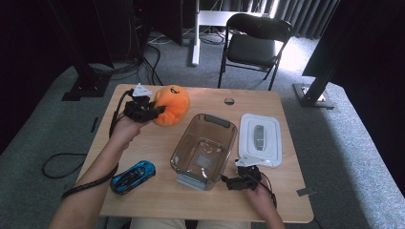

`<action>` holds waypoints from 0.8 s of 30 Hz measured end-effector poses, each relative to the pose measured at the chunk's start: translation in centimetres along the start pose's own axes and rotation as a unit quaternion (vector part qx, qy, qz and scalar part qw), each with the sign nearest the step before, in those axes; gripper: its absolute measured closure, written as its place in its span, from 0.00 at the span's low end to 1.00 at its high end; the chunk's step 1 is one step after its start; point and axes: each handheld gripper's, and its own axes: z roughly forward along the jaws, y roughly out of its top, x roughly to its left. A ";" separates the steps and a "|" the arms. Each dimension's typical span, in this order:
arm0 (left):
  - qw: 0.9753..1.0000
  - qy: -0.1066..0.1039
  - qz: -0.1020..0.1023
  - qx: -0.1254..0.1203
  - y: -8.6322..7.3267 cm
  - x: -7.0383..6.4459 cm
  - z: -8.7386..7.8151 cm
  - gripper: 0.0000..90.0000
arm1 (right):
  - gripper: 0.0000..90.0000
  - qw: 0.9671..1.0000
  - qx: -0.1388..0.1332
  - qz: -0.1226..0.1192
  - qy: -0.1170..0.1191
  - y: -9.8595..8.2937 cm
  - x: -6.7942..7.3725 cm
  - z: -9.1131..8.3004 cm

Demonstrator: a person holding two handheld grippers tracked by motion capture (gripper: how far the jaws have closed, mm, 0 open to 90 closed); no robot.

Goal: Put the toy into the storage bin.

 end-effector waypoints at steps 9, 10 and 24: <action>0.999 -0.026 0.019 -0.004 1.2 -1.9 0.1 0.75 | 0.14 1.000 -0.001 -0.011 0.008 1.1 0.9 1.0; 0.999 -0.027 0.021 -0.004 1.2 -2.0 0.2 0.75 | 0.14 1.000 0.000 -0.013 0.009 1.3 0.9 1.2; 0.997 -0.064 0.051 -0.007 2.0 -4.6 0.7 0.75 | 0.14 1.000 -0.004 -0.015 0.010 2.1 1.3 2.0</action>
